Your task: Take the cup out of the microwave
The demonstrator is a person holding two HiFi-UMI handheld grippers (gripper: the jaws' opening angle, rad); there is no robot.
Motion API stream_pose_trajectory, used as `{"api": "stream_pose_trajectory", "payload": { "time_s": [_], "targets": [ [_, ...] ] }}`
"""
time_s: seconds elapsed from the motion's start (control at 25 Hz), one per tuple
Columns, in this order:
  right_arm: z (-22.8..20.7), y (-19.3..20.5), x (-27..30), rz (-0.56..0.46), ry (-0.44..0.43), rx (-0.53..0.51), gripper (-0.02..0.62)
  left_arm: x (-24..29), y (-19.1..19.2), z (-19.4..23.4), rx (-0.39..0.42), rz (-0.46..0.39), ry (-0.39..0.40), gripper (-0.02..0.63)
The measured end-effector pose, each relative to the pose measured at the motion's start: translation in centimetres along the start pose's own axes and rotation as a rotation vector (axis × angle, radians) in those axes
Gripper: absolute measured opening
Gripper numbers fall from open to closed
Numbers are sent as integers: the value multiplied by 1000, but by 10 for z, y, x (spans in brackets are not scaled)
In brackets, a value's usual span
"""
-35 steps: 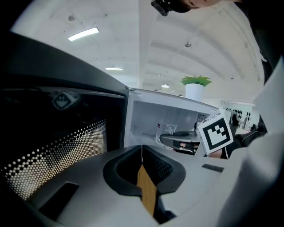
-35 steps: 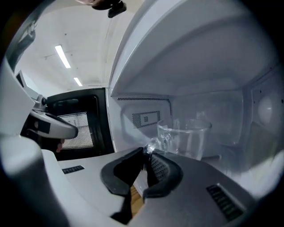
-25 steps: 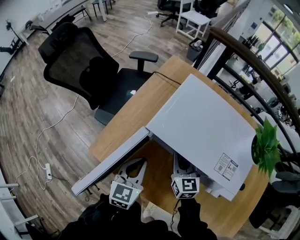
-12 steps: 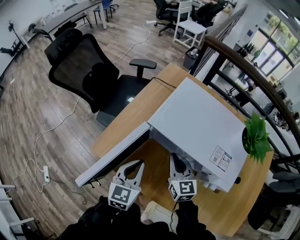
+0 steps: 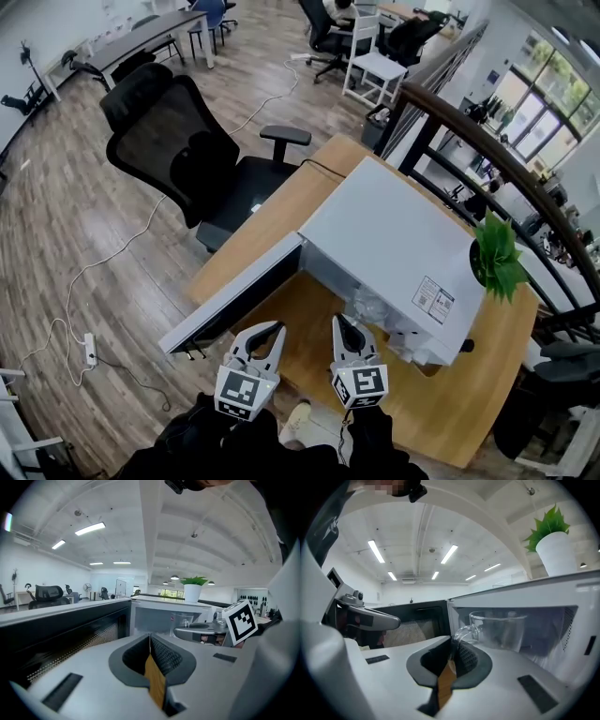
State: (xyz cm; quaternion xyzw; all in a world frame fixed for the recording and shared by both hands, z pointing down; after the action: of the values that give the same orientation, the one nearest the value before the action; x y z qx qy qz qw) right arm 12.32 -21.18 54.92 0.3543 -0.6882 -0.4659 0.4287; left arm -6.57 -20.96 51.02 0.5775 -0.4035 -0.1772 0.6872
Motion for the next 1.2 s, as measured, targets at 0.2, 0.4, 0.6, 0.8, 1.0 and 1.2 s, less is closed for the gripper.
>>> {"api": "stream_pose_trajectory", "payload": {
  "time_s": [0.2,0.4,0.6,0.8,1.0,1.2],
  "targets": [
    [19,-1,-25,-8,-20,18,17,-26,-5,-14,8,-20,-7,26],
    [34,-7,-52,-25,-28,4,17,-54,-10,-29,18,-42,-21,26],
    [45,-17,-88,-49,-28,-15,17,-79,-17,-51,31,-69,-27,26],
    [51,-32,-125,-93,-14,-32,17,-101,-32,-74,62,-117,-21,26],
    [52,-45,-169,-130,13,-40,18,-117,-46,-100,91,-156,-4,26],
    [49,-51,-219,-162,56,-42,18,-127,-56,-130,113,-185,27,26]
  ]
}}
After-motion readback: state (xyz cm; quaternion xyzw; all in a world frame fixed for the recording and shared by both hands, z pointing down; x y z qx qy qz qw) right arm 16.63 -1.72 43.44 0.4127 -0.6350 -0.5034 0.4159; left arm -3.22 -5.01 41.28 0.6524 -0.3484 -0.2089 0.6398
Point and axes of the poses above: the fingertips, and each gripper's own axes: x forward along the fingers, z to its left, y out of its underside, the point moved 8 cm from there along -x, backward along the fingers, and after that the axes turned 5 degrees about x, right-handed, at the moved point
